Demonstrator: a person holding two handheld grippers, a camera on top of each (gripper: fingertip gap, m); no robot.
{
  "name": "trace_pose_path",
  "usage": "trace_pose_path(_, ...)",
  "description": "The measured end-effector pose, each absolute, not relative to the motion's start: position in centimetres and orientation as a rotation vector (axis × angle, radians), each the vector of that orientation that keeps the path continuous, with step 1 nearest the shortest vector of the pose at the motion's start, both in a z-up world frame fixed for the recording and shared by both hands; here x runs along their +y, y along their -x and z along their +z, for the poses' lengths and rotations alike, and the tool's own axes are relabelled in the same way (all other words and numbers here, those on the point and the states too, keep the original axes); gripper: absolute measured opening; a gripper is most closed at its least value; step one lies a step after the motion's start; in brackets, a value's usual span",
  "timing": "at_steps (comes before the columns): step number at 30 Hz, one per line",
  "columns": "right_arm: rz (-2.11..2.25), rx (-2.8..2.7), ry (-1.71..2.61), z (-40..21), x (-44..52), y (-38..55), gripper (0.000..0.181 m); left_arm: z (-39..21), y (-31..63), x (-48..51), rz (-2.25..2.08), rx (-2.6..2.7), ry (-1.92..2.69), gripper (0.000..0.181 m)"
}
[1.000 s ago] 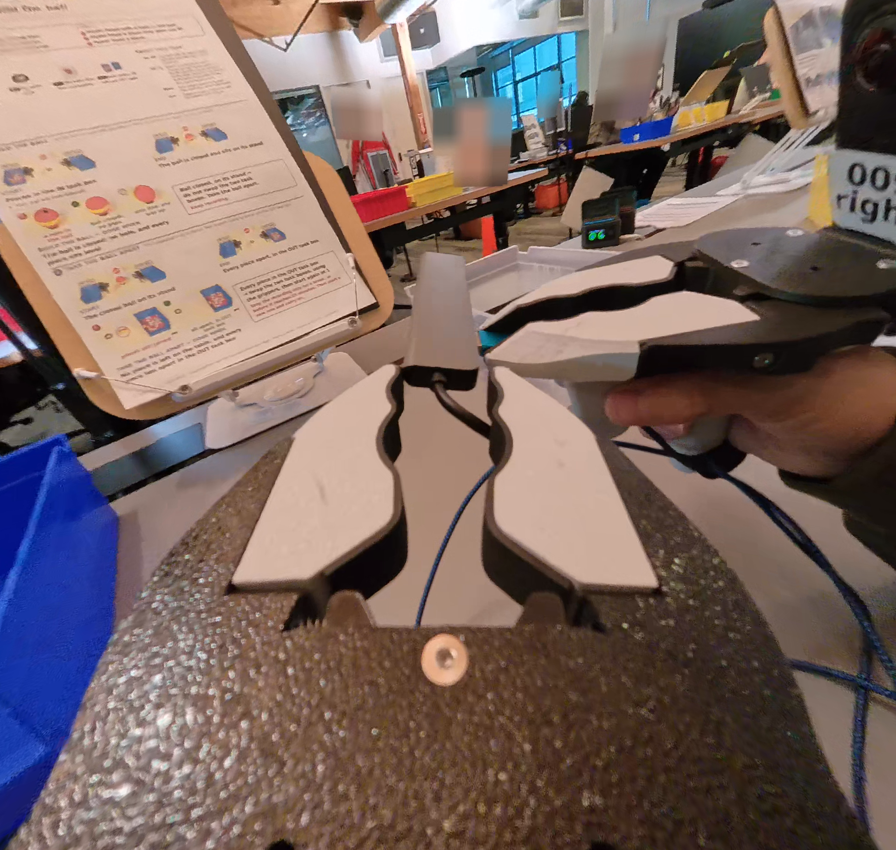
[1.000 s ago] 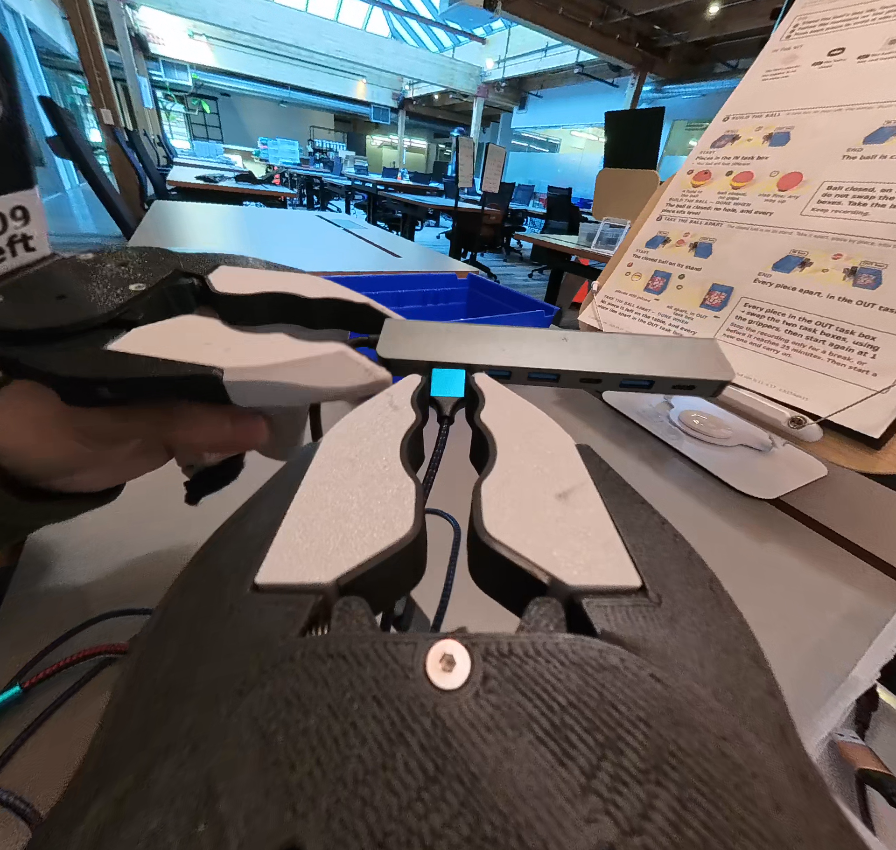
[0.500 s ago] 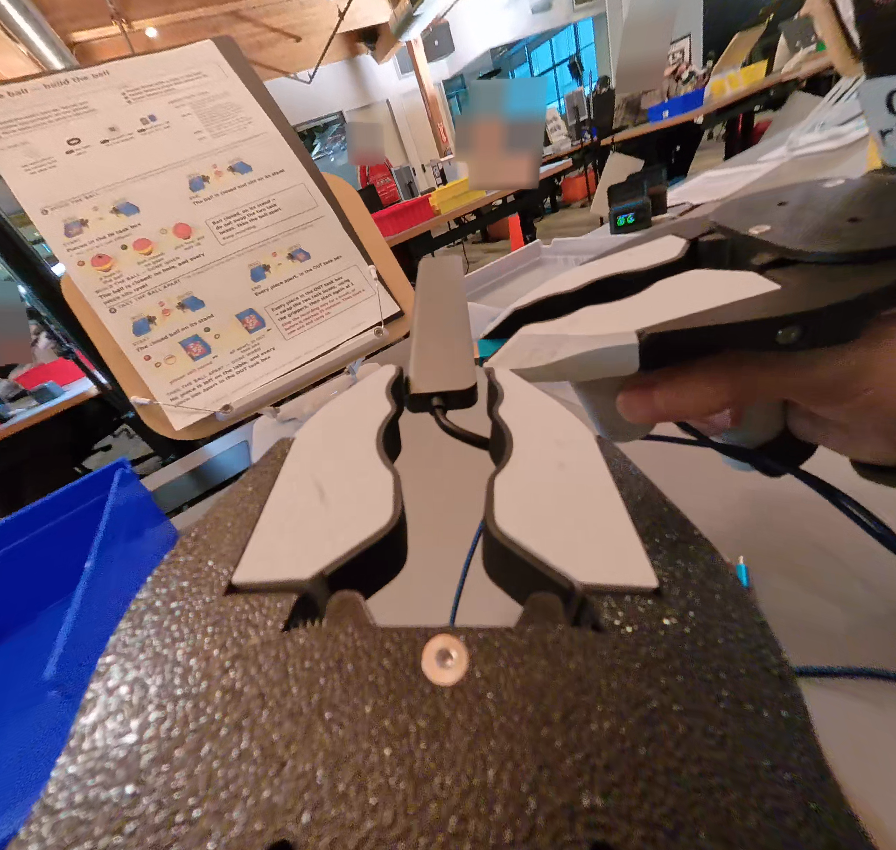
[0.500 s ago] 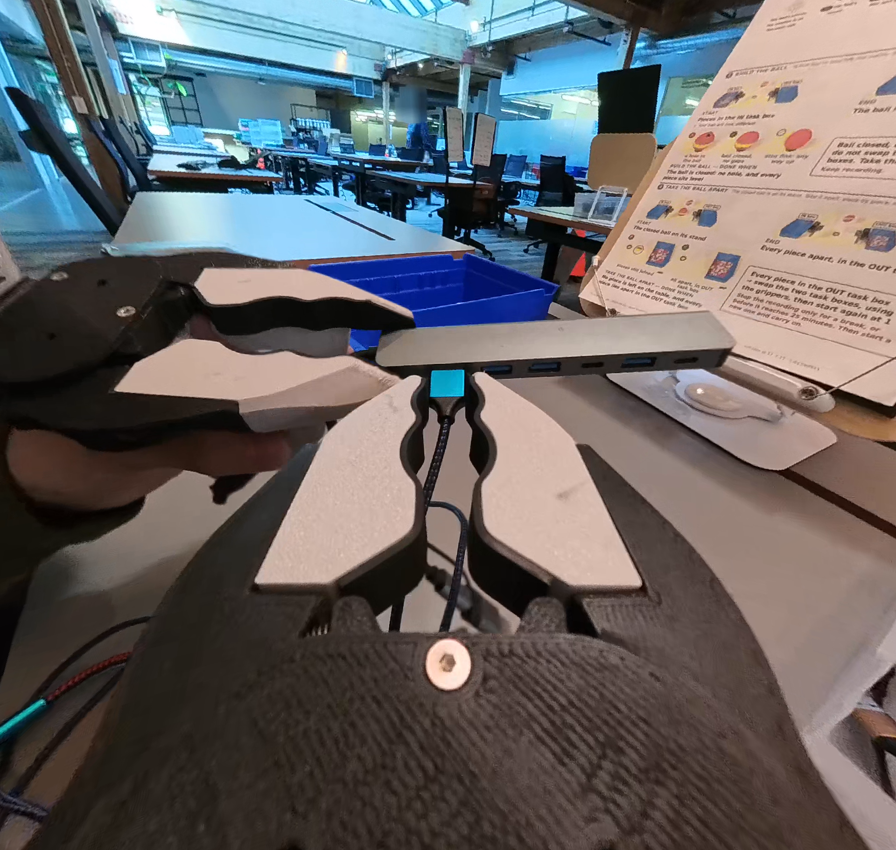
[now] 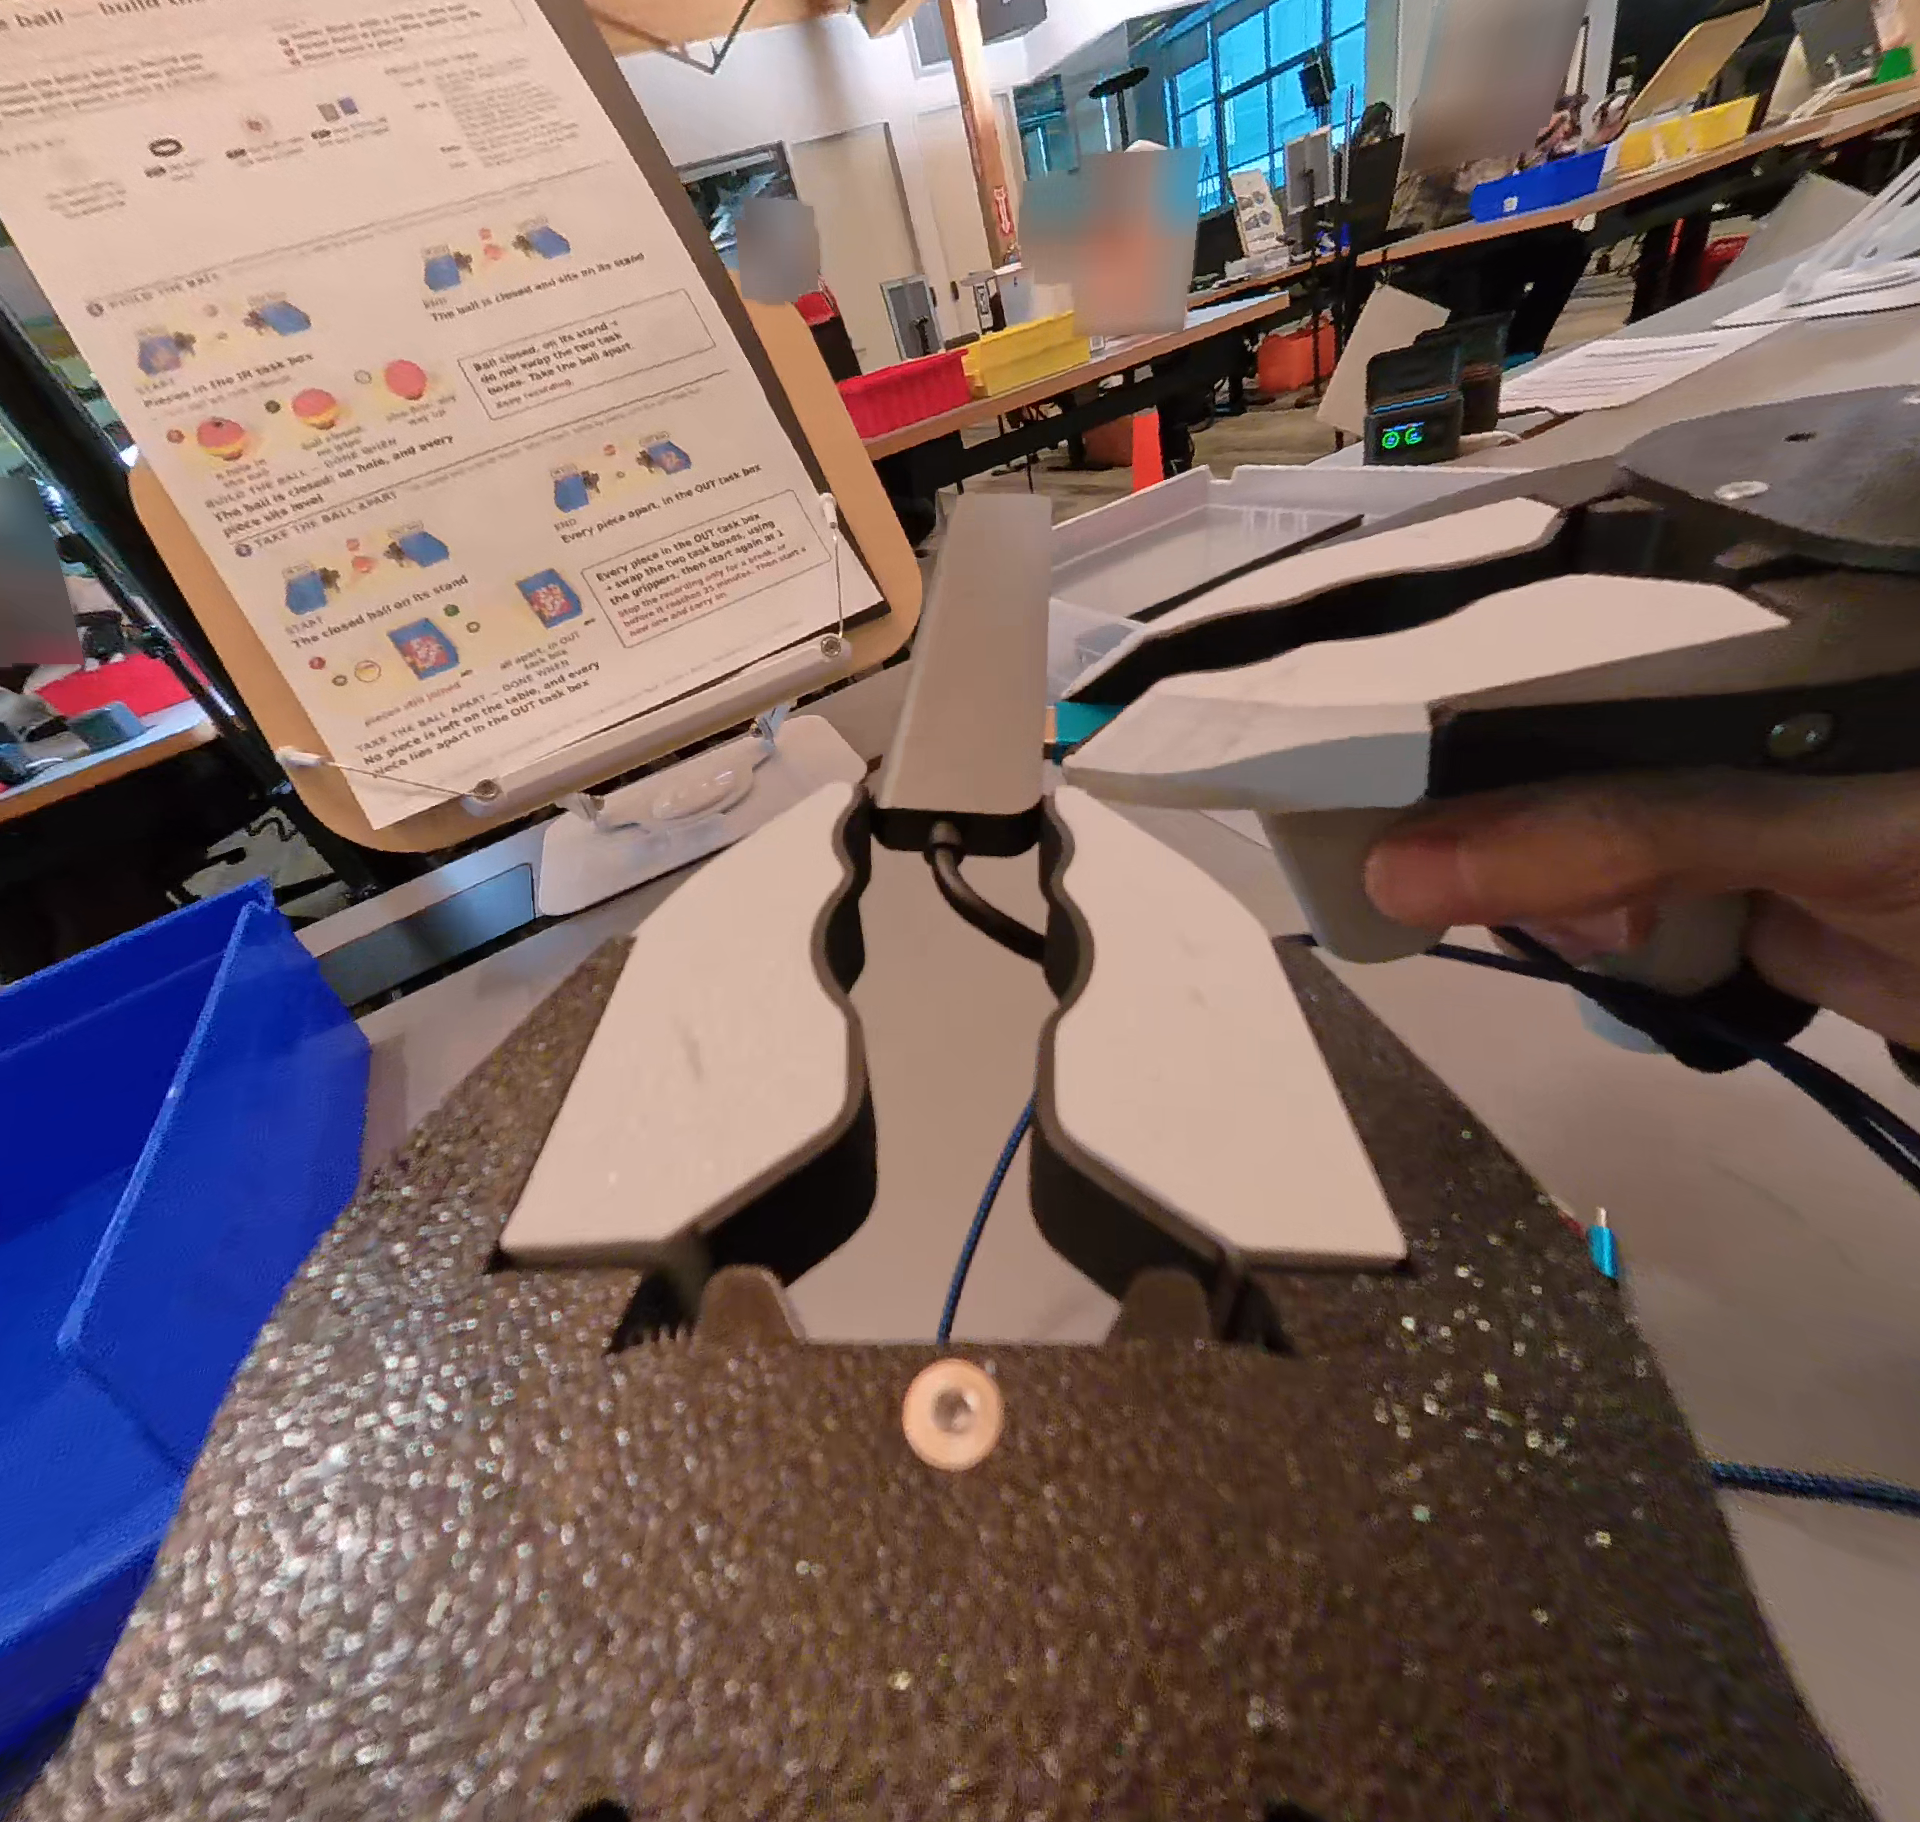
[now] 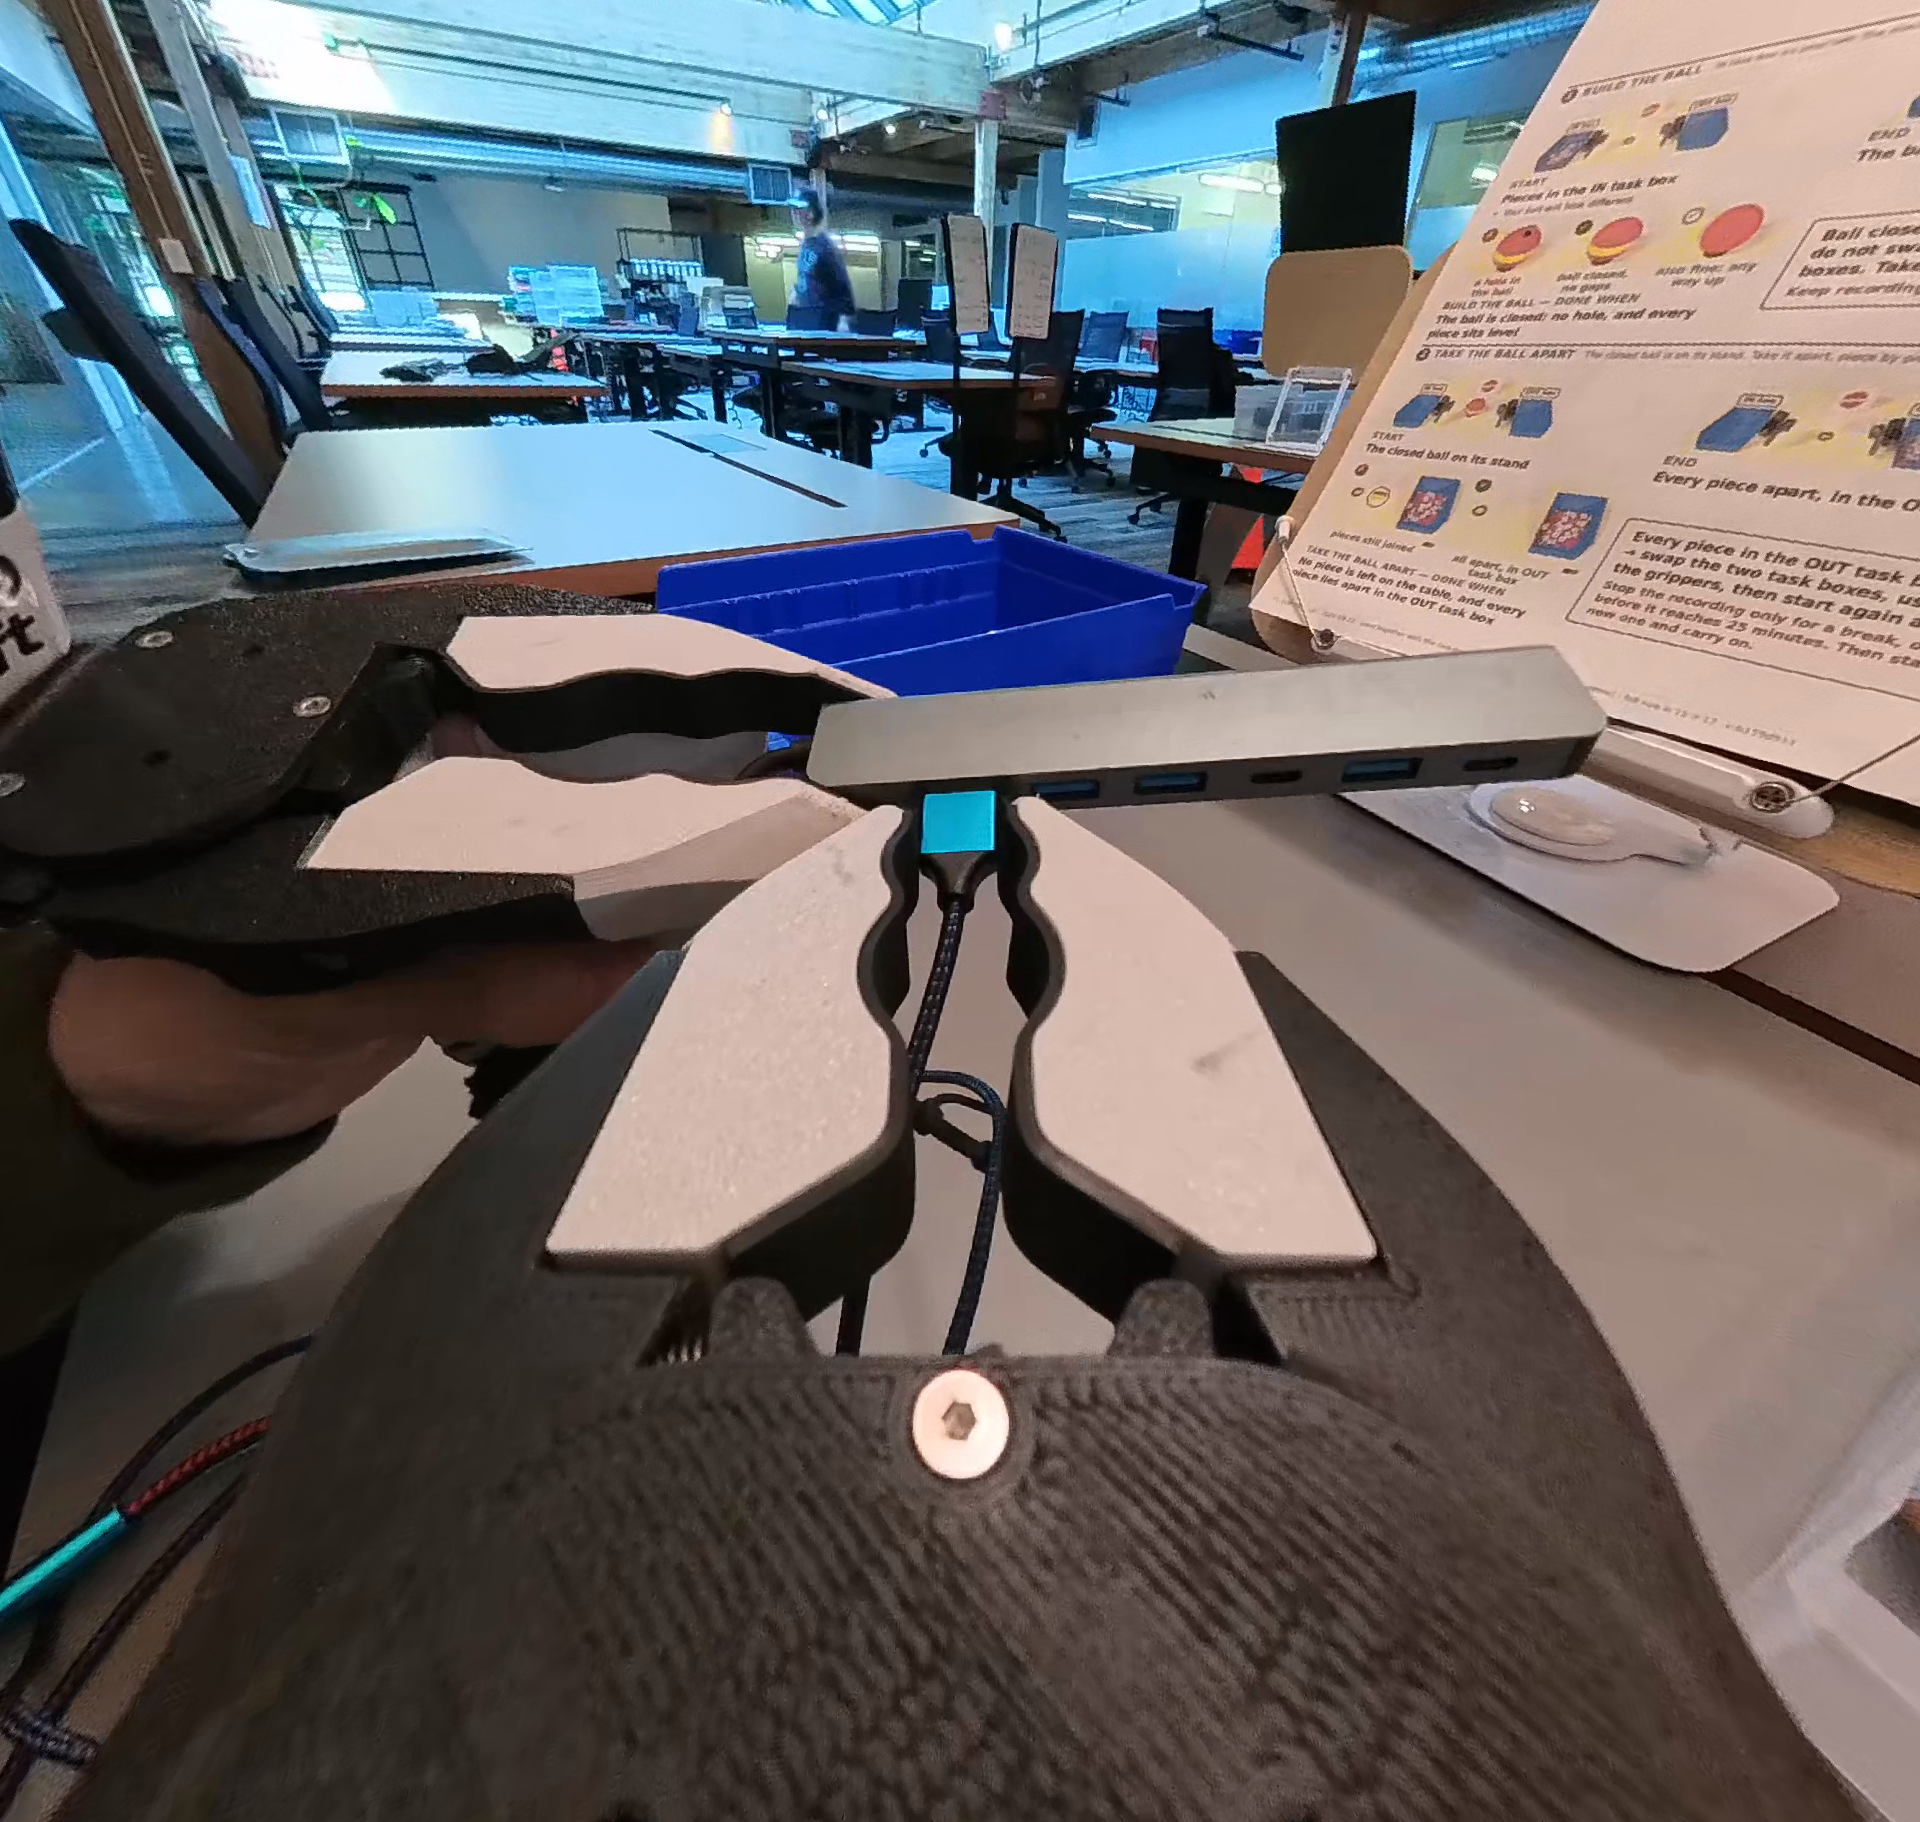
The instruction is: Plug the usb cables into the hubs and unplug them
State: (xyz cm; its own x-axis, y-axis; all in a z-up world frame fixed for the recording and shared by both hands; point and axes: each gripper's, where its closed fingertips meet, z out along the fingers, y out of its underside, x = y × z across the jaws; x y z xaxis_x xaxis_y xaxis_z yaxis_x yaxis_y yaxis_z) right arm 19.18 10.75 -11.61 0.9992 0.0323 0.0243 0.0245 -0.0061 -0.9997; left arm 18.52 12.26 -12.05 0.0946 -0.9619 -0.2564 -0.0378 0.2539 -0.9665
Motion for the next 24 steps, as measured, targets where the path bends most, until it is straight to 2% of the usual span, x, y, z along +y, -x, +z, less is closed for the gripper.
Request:
trace_pose_path(8,-0.043,-0.091,1.534,-11.4,10.9,-18.9,0.014,-12.0,-18.2,12.6,-0.992,1.256,1.109,0.029)
trace_pose_path(11,-0.113,-0.044,1.484,-10.7,10.7,-19.5,0.027,-12.1,-18.0,13.3,-0.961,1.227,1.153,0.029)
trace_pose_path(16,-0.069,-0.048,1.492,-11.0,11.0,-19.2,0.03,-12.6,-17.6,13.8,-1.002,1.213,1.222,0.029)
trace_pose_path(24,0.023,-0.035,1.496,-11.8,11.4,-18.7,0.024,-12.2,-17.6,13.2,-1.043,1.225,1.21,0.029)
